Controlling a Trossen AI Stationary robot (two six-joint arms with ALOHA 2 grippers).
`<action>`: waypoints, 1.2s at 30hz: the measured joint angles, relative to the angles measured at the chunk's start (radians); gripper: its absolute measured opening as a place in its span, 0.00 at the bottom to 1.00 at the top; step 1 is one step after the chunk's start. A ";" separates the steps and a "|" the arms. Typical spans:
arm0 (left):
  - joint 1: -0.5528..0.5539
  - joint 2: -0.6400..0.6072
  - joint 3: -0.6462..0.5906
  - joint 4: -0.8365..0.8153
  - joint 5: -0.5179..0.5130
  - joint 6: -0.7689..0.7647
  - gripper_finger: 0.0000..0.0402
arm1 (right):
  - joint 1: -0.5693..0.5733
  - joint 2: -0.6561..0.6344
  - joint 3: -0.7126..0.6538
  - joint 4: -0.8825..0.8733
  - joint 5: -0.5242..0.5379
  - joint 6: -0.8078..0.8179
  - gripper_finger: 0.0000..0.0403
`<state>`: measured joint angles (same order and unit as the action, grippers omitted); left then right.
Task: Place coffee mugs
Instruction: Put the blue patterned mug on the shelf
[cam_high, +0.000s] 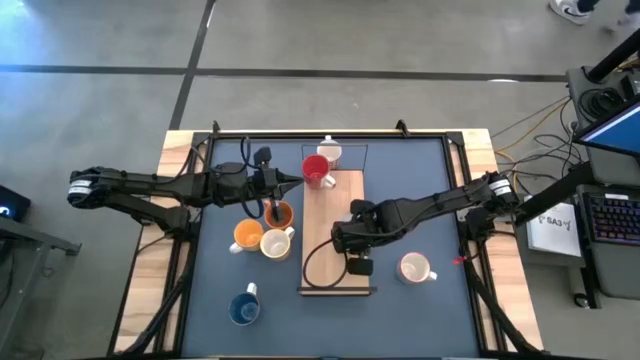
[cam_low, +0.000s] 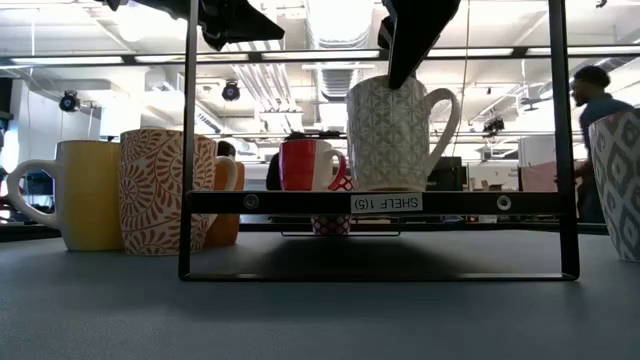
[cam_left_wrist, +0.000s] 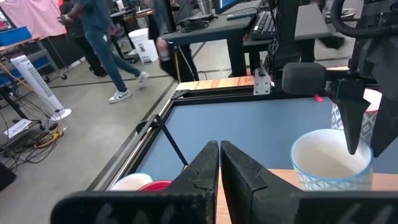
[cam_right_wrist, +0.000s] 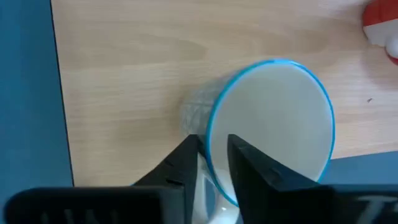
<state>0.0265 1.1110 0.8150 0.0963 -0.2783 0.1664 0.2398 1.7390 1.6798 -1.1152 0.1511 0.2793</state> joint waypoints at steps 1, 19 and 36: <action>0.000 0.000 0.000 0.000 0.000 0.000 0.00 | 0.000 0.000 0.000 0.000 0.004 -0.002 0.23; 0.000 0.000 0.000 -0.001 0.000 0.005 0.00 | 0.000 -0.002 0.001 0.024 -0.002 0.005 0.37; 0.000 0.000 0.000 -0.012 0.000 0.001 0.00 | 0.041 -0.194 -0.098 0.266 0.008 -0.079 0.37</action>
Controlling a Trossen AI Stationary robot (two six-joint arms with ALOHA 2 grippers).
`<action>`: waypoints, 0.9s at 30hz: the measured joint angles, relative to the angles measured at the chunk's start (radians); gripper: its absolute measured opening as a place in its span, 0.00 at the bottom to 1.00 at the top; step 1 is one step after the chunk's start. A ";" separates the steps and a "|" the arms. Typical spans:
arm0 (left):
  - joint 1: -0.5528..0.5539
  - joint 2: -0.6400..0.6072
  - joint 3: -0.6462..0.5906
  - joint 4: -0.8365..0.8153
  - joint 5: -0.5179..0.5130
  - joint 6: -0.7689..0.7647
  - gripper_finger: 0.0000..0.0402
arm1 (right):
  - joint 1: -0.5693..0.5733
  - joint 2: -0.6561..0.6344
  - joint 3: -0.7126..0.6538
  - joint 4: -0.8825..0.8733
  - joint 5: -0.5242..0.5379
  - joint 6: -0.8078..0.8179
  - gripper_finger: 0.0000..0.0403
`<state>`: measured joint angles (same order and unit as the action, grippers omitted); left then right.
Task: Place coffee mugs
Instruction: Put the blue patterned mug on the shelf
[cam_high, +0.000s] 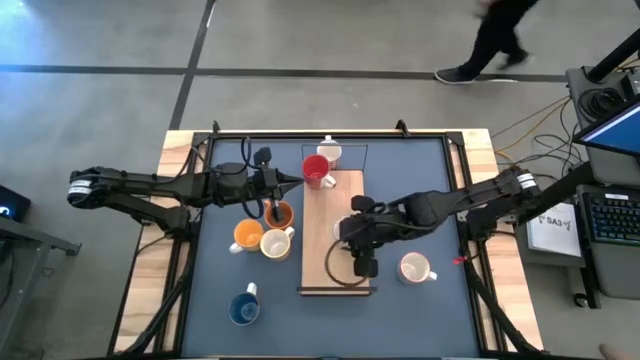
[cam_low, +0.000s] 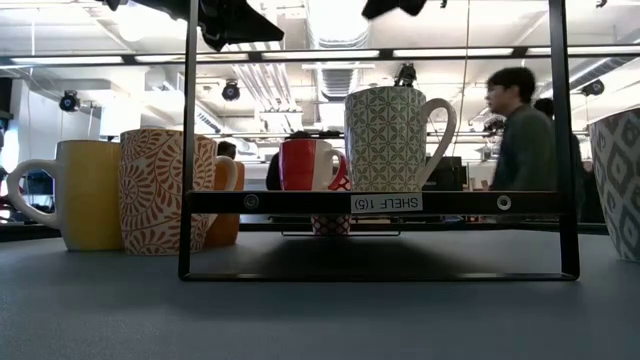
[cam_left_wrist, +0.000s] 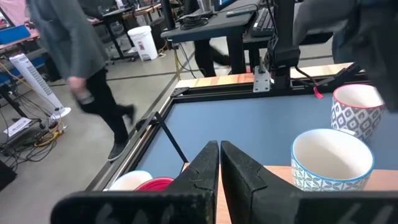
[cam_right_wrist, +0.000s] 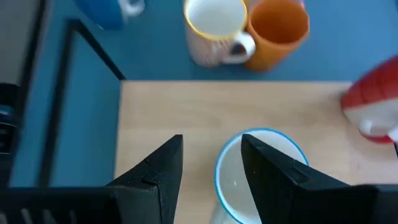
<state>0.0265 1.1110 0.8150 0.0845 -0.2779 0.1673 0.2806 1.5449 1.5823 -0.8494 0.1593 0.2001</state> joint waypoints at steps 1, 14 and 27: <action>0.000 0.000 0.000 -0.001 0.000 0.000 0.00 | 0.005 -0.021 -0.021 0.022 0.000 0.000 0.37; 0.000 0.000 0.000 -0.002 0.001 -0.022 0.00 | 0.100 -0.357 -0.486 0.454 0.000 0.070 0.29; 0.000 0.000 0.000 0.001 0.008 -0.068 0.00 | 0.154 -0.458 -0.844 0.799 0.000 0.206 0.08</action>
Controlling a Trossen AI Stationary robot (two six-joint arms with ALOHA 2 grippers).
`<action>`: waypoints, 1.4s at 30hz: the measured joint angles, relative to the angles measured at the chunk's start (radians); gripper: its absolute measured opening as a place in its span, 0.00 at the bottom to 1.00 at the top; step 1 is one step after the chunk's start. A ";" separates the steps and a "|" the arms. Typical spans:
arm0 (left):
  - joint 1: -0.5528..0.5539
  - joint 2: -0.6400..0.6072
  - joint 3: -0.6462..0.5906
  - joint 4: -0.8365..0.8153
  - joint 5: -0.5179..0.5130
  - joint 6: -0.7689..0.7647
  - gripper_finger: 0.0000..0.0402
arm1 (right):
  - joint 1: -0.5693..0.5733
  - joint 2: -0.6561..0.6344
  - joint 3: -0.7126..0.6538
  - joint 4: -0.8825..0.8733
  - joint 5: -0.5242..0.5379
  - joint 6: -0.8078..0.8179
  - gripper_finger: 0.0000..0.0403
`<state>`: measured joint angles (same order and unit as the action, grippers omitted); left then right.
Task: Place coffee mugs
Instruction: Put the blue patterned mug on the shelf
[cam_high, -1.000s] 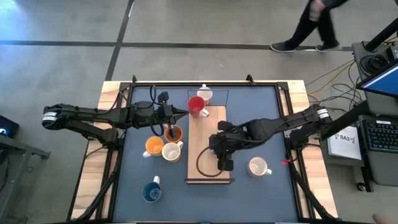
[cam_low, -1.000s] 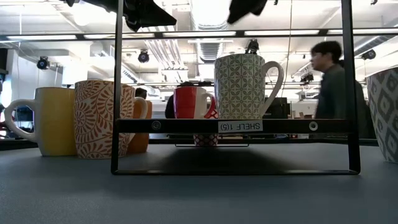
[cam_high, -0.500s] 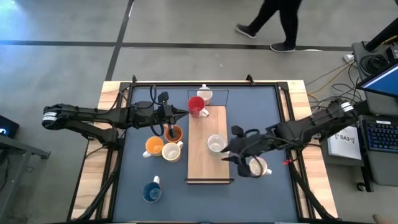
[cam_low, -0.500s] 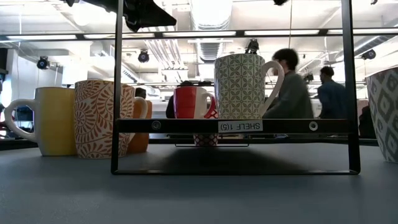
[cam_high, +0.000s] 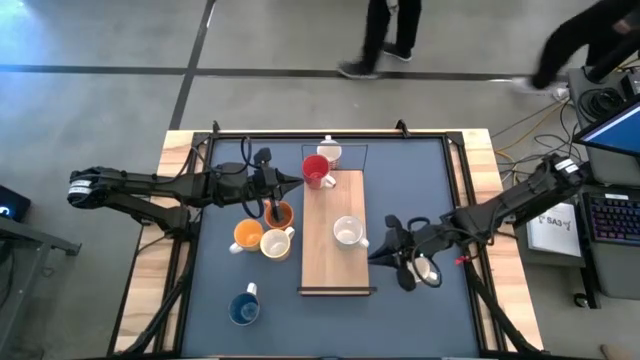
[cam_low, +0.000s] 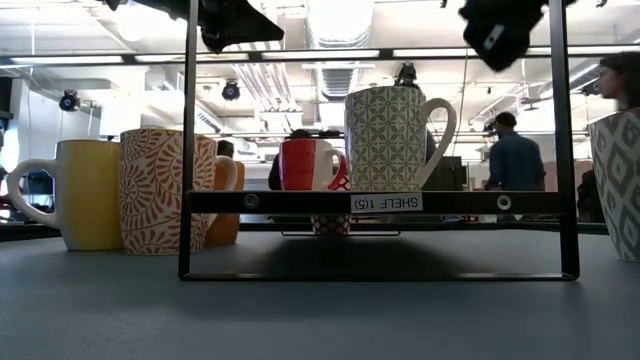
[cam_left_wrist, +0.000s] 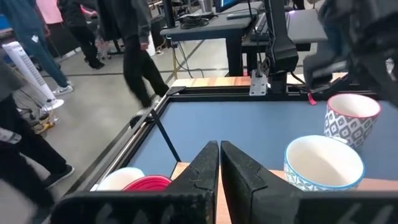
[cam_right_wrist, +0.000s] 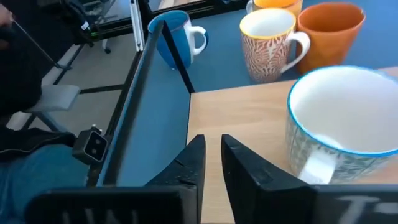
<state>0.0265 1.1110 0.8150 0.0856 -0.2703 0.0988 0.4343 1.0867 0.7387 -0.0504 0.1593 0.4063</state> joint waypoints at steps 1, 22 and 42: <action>0.000 0.000 0.000 0.000 0.000 -0.007 0.00 | 0.000 0.011 -0.016 0.026 0.000 0.003 0.07; 0.000 0.000 0.000 -0.007 0.020 -0.012 0.00 | 0.000 0.243 0.009 0.148 0.044 0.038 0.03; 0.000 0.000 0.000 -0.004 0.019 -0.007 0.00 | 0.000 0.292 0.010 0.182 0.104 0.018 0.03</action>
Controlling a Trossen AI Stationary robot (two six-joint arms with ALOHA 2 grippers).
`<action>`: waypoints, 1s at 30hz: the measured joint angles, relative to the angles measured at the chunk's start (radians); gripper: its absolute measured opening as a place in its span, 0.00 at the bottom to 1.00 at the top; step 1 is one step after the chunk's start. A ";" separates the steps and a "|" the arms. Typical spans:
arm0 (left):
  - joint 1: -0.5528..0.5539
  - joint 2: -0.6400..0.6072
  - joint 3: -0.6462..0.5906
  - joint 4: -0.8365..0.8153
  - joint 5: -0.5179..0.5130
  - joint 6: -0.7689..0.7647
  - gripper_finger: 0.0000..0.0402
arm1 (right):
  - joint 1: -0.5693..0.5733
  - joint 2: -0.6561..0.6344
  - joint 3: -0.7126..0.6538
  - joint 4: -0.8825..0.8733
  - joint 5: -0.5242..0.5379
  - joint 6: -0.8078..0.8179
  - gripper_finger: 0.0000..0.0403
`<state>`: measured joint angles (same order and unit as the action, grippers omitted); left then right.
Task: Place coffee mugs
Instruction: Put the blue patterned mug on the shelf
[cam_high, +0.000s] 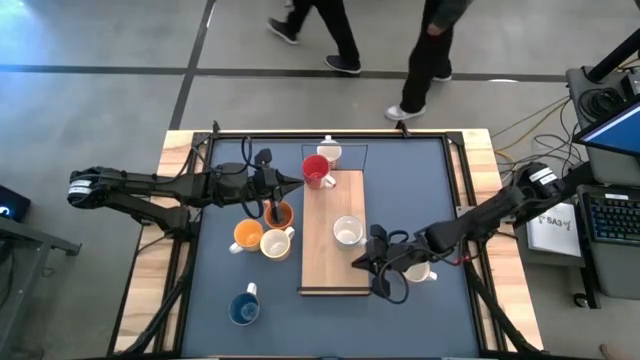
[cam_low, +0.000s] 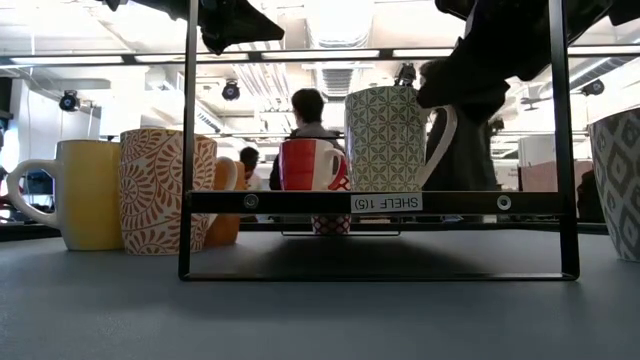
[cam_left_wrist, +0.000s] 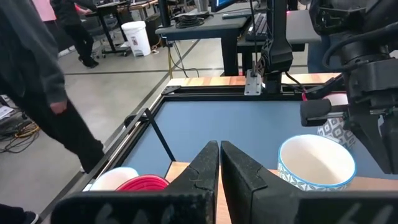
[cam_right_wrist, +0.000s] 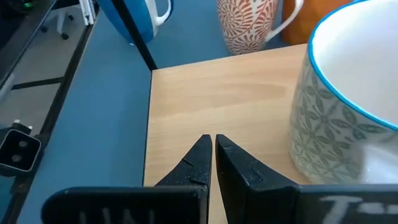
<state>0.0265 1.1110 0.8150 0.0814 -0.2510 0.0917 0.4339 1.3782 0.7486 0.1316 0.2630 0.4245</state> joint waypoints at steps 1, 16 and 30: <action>0.000 0.000 0.000 0.000 0.000 0.000 0.00 | 0.000 0.009 0.000 0.019 -0.001 -0.010 0.03; 0.000 0.000 0.000 0.000 -0.001 0.000 0.00 | -0.023 0.090 0.000 0.139 0.000 -0.045 0.03; 0.000 0.000 0.000 -0.002 -0.001 0.003 0.00 | -0.063 0.081 0.000 0.090 0.026 -0.073 0.03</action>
<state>0.0265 1.1110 0.8150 0.0799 -0.2516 0.0952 0.3711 1.4590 0.7490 0.2214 0.2887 0.3519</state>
